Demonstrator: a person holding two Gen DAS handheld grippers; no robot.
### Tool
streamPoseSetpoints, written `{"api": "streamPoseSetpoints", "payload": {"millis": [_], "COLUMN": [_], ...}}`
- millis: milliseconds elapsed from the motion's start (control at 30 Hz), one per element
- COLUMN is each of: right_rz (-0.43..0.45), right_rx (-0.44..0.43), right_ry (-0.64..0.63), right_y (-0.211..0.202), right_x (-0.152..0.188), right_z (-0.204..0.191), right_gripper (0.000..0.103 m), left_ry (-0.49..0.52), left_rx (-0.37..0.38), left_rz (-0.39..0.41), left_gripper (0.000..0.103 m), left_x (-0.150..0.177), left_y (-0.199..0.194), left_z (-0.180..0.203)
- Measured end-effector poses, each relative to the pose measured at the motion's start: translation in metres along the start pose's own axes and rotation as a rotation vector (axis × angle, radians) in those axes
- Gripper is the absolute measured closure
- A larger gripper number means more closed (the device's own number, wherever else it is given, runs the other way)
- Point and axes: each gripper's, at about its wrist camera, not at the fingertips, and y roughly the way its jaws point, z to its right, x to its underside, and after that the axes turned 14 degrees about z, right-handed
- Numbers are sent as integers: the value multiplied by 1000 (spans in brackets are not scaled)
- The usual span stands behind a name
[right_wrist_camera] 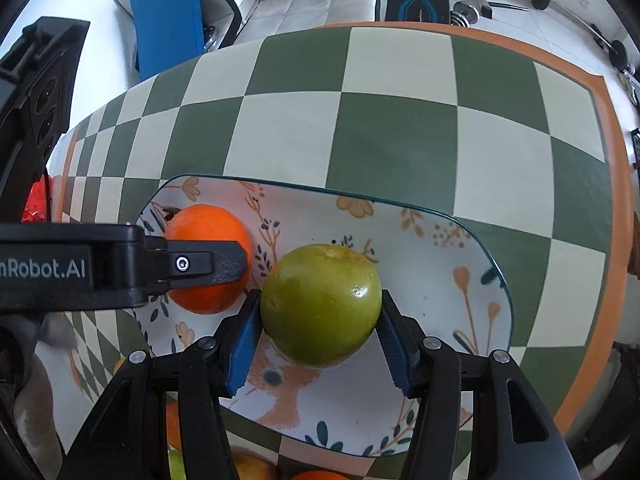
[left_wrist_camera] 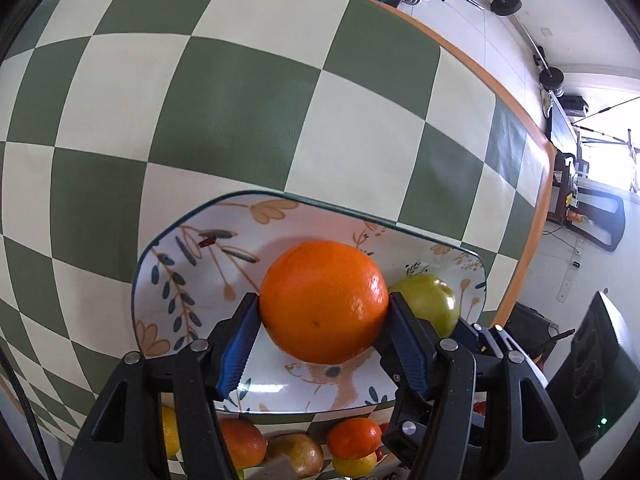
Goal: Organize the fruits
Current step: 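Carry the orange and green apple onto the white plate and open both tools, then lift both open tools up and away from the plate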
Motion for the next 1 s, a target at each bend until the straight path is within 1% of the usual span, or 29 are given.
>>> {"api": "streamPoseSetpoints", "payload": {"millis": [67,100,133,167,267,333,400,433,533,667,767,867,1000], "right_rz": [-8,-11,-11,-12,-3,10,27,35,58,87,112,130,171], "right_rx": [-5,-15,-28,-24,-19,3,50,89,164,218,248,247,267], "right_ry": [2,12,28,35,59,77,76,71,72,81,80,96,106], "right_y": [1,2,-1,-2,-11,-21,-33,-39,-56,-76,-93,-105,-130], "right_x": [0,0,1,1,3,5,9,13,27,47,59,71,86], "right_z": [2,3,6,7,11,15,17,17,21,21,17,6,-3], "right_gripper": [44,36,32,27,14,11,8,8,7,7,6,6,6], "left_ry": [-3,-1,5,10,43,77,105,119,157,206,244,285,314], "left_rx": [9,3,-7,-13,-56,-93,-136,-161,-238,-308,-338,-352,-352], "left_rz": [11,21,34,45,82,113,154,176,259,360,426,482,525], "left_gripper": [38,27,15,11,10,10,10,10,10,10,10,10,10], "left_x": [-2,-3,-3,-3,1,8,14,20,37,60,79,100,125], "left_y": [-1,-2,-6,-9,-17,-26,-35,-41,-58,-82,-99,-118,-137], "left_z": [2,1,0,0,2,3,5,4,2,-1,1,2,6]}}
